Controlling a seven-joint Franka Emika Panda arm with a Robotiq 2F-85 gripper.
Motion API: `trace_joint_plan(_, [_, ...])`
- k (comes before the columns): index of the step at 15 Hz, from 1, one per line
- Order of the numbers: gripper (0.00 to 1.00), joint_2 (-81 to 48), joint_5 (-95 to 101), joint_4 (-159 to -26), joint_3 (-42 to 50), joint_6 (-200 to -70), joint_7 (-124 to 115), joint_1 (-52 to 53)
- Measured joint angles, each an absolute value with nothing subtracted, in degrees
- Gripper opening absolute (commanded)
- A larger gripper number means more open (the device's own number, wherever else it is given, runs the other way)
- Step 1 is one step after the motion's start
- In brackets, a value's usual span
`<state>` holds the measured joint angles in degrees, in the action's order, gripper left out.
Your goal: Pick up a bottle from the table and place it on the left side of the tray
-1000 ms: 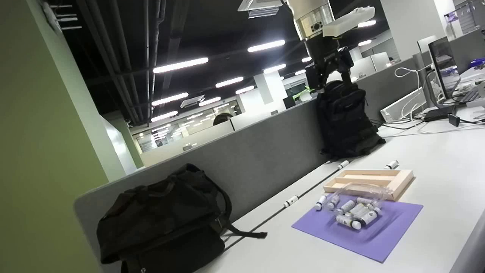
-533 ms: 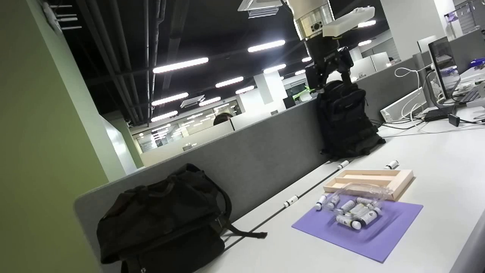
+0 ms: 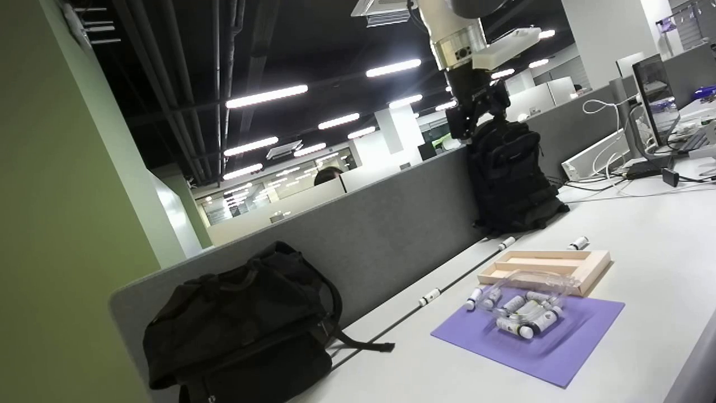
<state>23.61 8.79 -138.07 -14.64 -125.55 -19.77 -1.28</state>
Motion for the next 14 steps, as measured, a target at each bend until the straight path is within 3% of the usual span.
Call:
trace_joint_plan(6, [1.00,4.09,20.90,-122.52,-12.30,-131.94,-16.85,-4.09])
trace_joint_plan(14, [1.00,-17.08,24.10,-97.89,-5.56,-128.93,-9.62,1.91])
